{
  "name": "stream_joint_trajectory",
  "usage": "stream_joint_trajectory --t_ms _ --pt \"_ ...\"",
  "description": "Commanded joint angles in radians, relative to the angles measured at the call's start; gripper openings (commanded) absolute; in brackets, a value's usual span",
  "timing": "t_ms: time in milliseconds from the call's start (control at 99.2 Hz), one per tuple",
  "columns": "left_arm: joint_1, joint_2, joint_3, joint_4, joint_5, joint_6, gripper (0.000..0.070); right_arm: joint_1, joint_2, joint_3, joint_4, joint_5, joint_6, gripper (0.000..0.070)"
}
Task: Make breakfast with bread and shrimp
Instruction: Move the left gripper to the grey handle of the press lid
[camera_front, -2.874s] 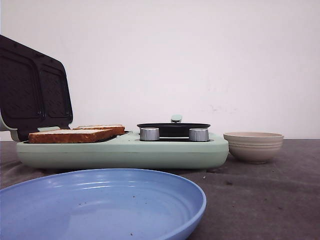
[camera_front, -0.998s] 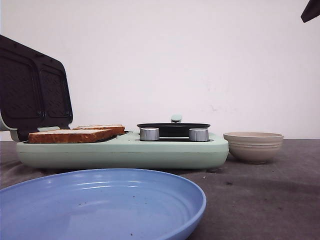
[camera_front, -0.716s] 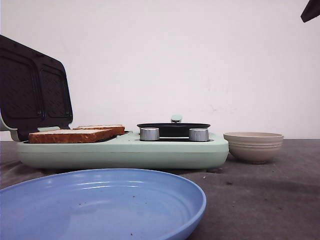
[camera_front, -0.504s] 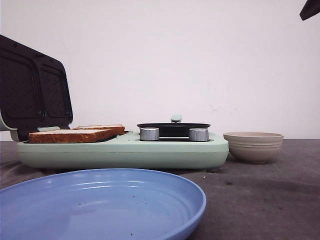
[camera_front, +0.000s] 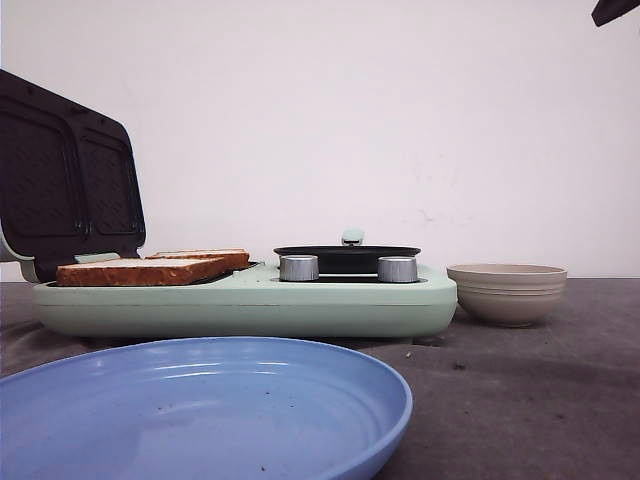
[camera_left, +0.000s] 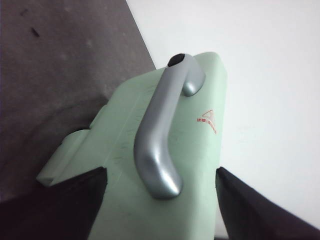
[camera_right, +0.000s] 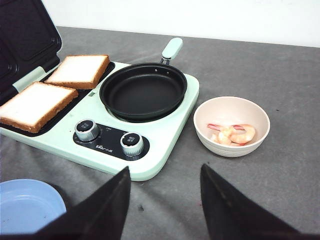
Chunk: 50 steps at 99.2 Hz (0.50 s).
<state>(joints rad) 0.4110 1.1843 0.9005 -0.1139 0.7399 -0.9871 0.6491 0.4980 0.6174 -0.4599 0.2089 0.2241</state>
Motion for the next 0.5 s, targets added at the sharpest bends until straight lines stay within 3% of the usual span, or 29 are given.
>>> stream_joint_trajectory --t_ms 0,363,494 --pt "-0.010 0.028 0.008 0.035 0.010 -0.018 0.0398 0.010 0.004 0.004 0.011 -0.002 -0.008 0.0264" --pt "-0.055 0.105 0.008 0.137 -0.007 -0.055 0.0393 0.010 0.004 0.003 0.008 -0.002 -0.008 0.0264" --pt "-0.060 0.109 0.008 0.159 -0.035 -0.055 0.0353 0.010 0.004 0.003 0.006 -0.002 -0.008 0.0264"
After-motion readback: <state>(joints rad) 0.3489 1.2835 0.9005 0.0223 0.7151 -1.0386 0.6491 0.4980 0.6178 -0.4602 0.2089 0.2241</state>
